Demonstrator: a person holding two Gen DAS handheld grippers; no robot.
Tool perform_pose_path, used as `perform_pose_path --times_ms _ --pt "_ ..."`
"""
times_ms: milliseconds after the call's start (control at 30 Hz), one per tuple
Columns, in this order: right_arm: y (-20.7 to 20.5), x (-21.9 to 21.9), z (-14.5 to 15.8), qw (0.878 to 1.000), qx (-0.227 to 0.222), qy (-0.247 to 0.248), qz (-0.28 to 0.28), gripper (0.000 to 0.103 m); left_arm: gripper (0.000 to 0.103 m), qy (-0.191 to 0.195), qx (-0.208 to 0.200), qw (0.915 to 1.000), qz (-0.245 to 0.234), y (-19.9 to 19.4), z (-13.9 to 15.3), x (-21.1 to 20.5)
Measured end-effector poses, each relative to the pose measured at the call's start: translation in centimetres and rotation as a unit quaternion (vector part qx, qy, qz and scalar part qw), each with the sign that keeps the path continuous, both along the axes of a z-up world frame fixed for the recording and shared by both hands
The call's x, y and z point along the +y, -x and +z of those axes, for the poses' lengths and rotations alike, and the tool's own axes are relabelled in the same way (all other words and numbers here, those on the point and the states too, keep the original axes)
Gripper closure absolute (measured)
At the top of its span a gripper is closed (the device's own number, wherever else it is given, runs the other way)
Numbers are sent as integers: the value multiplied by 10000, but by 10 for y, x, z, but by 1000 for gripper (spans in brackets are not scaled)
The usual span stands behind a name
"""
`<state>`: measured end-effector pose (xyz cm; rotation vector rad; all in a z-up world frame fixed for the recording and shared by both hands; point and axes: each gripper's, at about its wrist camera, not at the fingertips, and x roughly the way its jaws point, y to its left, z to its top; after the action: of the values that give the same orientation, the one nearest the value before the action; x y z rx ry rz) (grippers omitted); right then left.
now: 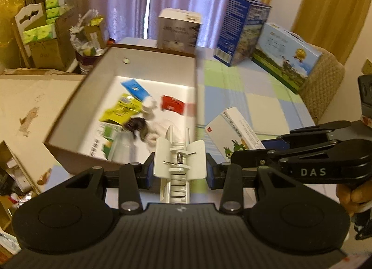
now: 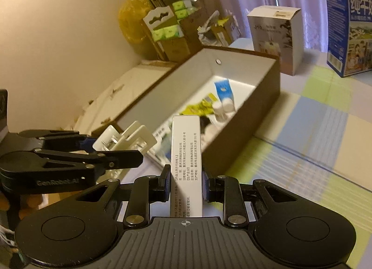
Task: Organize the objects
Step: 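Carry the clip and medicine box over the box with both tools, then open both tools to drop the clip and medicine box into the box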
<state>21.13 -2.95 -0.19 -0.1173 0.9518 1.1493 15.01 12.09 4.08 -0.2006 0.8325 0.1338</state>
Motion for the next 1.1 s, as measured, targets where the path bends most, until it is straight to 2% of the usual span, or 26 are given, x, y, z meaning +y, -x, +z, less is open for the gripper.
perform_pose_path --times_ms 333,667,1100 --pt "-30 63 -10 9988 199 6 -450 80 68 -163 95 9998 120 -51 -14 71" --pt "-86 122 -37 9937 28 480 -1017 80 68 -239 382 9990 12 -124 -42 122" --pt "-148 158 -54 9855 -196 869 -1447 80 68 -269 775 9965 -145 -213 -81 165"
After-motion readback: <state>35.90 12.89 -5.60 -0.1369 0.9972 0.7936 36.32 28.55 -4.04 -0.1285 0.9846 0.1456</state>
